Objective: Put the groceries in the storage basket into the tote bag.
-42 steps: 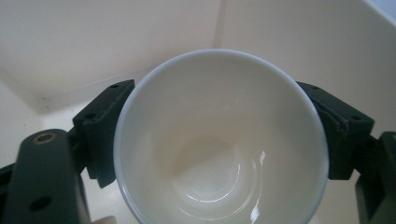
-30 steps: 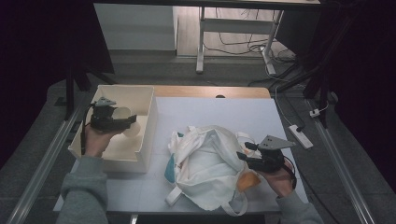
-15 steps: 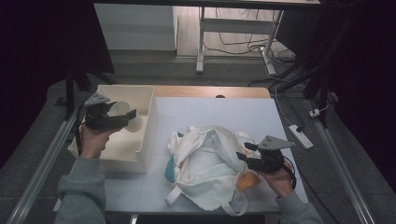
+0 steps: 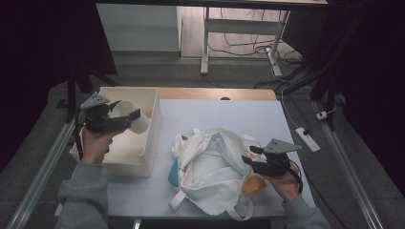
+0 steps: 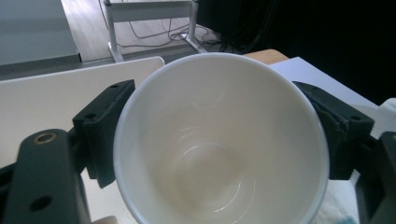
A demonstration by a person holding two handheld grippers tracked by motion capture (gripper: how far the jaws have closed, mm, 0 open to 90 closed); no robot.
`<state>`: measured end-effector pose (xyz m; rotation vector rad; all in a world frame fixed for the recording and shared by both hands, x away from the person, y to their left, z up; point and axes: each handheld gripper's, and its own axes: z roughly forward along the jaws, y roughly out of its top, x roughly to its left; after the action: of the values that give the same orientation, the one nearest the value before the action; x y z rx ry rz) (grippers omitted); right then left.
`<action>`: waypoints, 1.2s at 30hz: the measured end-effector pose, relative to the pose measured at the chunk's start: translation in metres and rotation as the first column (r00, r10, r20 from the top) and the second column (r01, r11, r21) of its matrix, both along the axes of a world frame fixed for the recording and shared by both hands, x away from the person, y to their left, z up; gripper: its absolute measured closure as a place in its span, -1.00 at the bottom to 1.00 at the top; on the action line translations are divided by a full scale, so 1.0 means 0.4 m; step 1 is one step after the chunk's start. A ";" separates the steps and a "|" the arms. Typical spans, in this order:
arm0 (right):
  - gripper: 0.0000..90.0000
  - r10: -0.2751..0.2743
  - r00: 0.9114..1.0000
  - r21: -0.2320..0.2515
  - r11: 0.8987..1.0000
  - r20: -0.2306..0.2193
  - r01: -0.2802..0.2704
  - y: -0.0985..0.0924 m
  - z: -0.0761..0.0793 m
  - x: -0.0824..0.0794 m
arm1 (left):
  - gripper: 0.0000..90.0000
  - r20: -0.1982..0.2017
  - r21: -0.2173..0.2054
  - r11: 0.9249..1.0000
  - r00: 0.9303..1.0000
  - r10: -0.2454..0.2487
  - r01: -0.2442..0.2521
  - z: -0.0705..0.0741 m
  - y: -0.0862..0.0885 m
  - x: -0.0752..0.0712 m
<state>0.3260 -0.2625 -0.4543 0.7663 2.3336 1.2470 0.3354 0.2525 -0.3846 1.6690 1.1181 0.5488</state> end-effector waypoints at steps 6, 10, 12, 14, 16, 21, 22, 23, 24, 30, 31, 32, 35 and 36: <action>0.08 0.000 1.000 -0.003 1.000 -0.003 0.000 0.001 -0.002 0.000 | -0.57 0.044 -0.020 1.000 0.999 -0.008 0.009 0.025 -0.002 -0.022; 0.08 0.001 1.000 -0.002 1.000 -0.003 -0.001 0.002 -0.003 0.001 | -0.57 0.070 -0.049 0.998 0.997 -0.029 0.032 0.040 -0.008 -0.037; 0.08 0.001 1.000 -0.001 1.000 -0.003 -0.001 0.002 -0.003 0.000 | -0.57 0.078 -0.066 0.997 0.996 -0.046 0.051 0.046 -0.016 -0.043; 0.08 0.003 1.000 -0.002 1.000 -0.003 -0.003 0.002 -0.003 0.000 | -0.57 0.081 -0.072 0.995 0.994 -0.068 0.074 0.050 -0.029 -0.047; 0.08 0.002 1.000 -0.003 1.000 -0.003 -0.002 0.003 -0.003 0.000 | -0.57 0.084 -0.073 0.992 0.992 -0.094 0.100 0.053 -0.045 -0.048; 0.08 0.003 1.000 -0.002 1.000 -0.003 -0.003 0.003 -0.004 0.001 | -0.57 0.078 -0.063 0.985 0.985 -0.153 0.158 0.054 -0.085 -0.049; 0.08 0.003 1.000 -0.002 1.000 -0.003 -0.003 0.003 -0.004 0.001 | -0.57 0.077 -0.060 0.984 0.984 -0.163 0.168 0.053 -0.093 -0.049; 0.08 0.004 1.000 -0.002 1.000 -0.002 -0.004 0.003 -0.004 0.000 | -0.57 0.075 -0.057 0.982 0.982 -0.174 0.178 0.053 -0.099 -0.048; 0.08 0.004 1.000 -0.002 1.000 -0.002 -0.004 0.003 -0.004 0.000 | -0.57 0.072 -0.058 0.980 0.980 -0.185 0.190 0.053 -0.106 -0.047; 0.04 0.013 1.000 0.001 1.000 0.012 -0.013 0.010 -0.002 -0.005 | -0.57 0.053 -0.054 0.965 0.966 -0.253 0.256 0.048 -0.150 -0.044; 0.04 0.015 1.000 0.002 1.000 0.014 -0.015 0.012 -0.001 -0.006 | -0.57 0.049 -0.053 0.962 0.963 -0.264 0.266 0.047 -0.157 -0.043; 0.03 0.019 1.000 0.003 1.000 0.017 -0.019 0.014 0.000 -0.007 | -0.57 0.048 -0.053 0.959 0.960 -0.275 0.278 0.046 -0.165 -0.043; 0.00 0.025 0.999 0.011 1.000 0.033 -0.026 0.019 0.006 -0.013 | -0.57 0.040 -0.041 0.952 0.953 -0.301 0.302 0.044 -0.190 -0.042; -0.02 0.026 0.999 0.015 1.000 0.037 -0.027 0.022 0.008 -0.015 | -0.58 0.038 -0.037 0.950 0.951 -0.307 0.309 0.043 -0.198 -0.042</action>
<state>0.3198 -0.2537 -0.4510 0.7133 2.3141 1.2809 0.3187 0.1735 -0.3673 1.7489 0.8181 0.3464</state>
